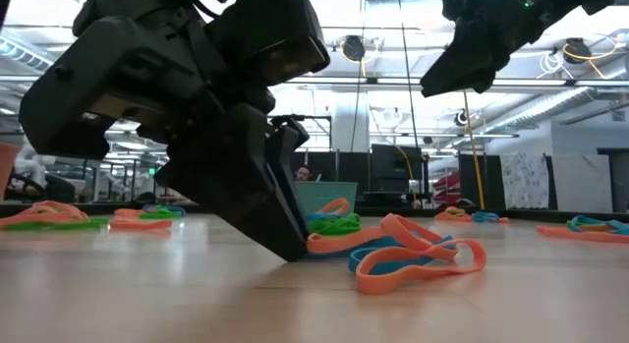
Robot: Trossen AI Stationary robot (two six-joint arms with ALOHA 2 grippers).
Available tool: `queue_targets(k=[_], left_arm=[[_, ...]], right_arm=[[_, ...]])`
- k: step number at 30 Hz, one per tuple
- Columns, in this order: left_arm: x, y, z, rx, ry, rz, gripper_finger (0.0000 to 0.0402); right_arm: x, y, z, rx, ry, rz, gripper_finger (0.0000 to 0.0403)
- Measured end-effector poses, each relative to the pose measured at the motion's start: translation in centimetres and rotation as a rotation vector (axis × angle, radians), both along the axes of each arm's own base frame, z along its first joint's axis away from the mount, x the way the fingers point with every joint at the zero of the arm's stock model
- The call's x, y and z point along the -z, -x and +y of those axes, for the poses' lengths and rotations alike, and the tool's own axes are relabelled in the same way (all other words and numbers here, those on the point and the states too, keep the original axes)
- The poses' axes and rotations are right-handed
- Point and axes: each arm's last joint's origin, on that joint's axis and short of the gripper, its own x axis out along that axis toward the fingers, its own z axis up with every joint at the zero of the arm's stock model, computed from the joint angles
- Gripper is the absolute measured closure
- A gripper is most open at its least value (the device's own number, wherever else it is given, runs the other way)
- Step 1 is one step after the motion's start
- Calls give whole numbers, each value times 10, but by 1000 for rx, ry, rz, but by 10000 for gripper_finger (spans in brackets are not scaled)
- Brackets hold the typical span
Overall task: Sort rubber bands into baskets
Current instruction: Put the blue rubber band into the top blue bin
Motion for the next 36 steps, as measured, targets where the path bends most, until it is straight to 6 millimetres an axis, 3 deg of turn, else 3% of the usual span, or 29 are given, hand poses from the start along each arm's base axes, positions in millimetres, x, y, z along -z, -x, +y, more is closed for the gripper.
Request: queue_targets(k=[6, 10, 16, 26, 32, 36], left_arm=[[7, -2, -1, -7, 7, 10, 386], [1, 0, 0, -4, 9, 11, 395], [-34, 8, 11, 4, -22, -7, 399], [-96, 21, 39, -16, -97, -130, 400], [-100, 22, 45, -13, -86, -120, 401], [-99, 18, 72, -139, -168, -92, 401]], right_arm=[[1, 4, 3, -29, 7, 40, 243], [-16, 10, 9, -91, -18, 77, 243], [-37, 24, 17, -97, -44, 223, 243], [-27, 36, 22, -11, -121, 356, 243], [-28, 35, 22, -14, -101, 340, 243], [-29, 34, 21, -22, -76, 329, 243]])
